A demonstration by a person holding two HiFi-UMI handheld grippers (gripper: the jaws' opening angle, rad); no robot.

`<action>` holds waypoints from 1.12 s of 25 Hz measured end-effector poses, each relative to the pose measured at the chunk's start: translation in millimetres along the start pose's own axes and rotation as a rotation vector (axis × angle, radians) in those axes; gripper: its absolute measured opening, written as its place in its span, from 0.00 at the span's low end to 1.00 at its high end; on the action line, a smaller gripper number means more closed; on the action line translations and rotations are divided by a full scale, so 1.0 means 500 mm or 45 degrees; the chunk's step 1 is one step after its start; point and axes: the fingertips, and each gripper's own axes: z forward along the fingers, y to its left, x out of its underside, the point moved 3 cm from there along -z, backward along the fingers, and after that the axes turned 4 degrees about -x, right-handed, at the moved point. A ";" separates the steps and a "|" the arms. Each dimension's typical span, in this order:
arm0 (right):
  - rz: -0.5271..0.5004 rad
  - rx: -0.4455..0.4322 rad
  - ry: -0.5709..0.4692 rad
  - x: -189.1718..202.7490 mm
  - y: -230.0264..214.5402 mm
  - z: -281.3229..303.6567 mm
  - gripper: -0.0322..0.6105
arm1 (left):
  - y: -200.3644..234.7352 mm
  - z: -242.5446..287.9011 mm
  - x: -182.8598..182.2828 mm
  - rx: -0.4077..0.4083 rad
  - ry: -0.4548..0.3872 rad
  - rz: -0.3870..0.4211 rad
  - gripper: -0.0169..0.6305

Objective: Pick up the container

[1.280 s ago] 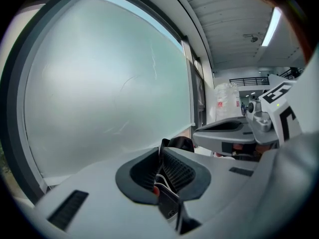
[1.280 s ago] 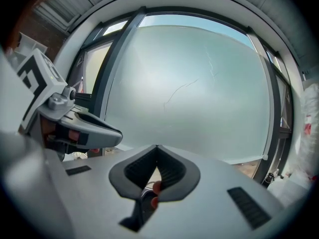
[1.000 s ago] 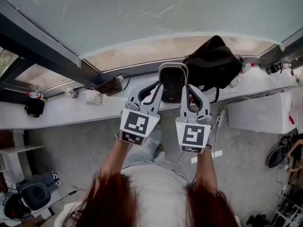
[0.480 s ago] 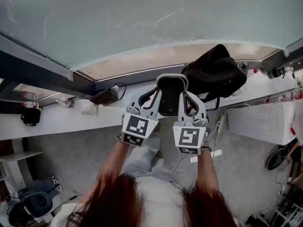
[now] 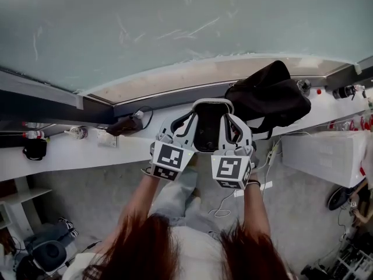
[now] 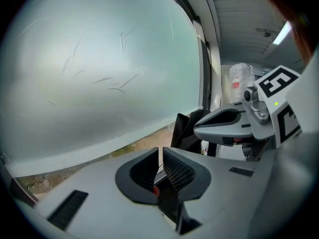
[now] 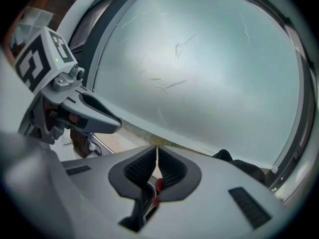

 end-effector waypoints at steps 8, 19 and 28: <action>-0.081 -0.046 0.092 0.051 0.008 0.083 0.09 | 0.016 0.062 0.054 0.025 0.072 -0.001 0.05; -0.137 -0.062 0.163 0.106 -0.001 0.137 0.09 | 0.027 0.120 0.104 0.011 0.111 -0.014 0.06; -0.244 -0.112 0.206 0.169 0.016 0.186 0.10 | 0.031 0.150 0.161 -0.038 0.172 -0.018 0.06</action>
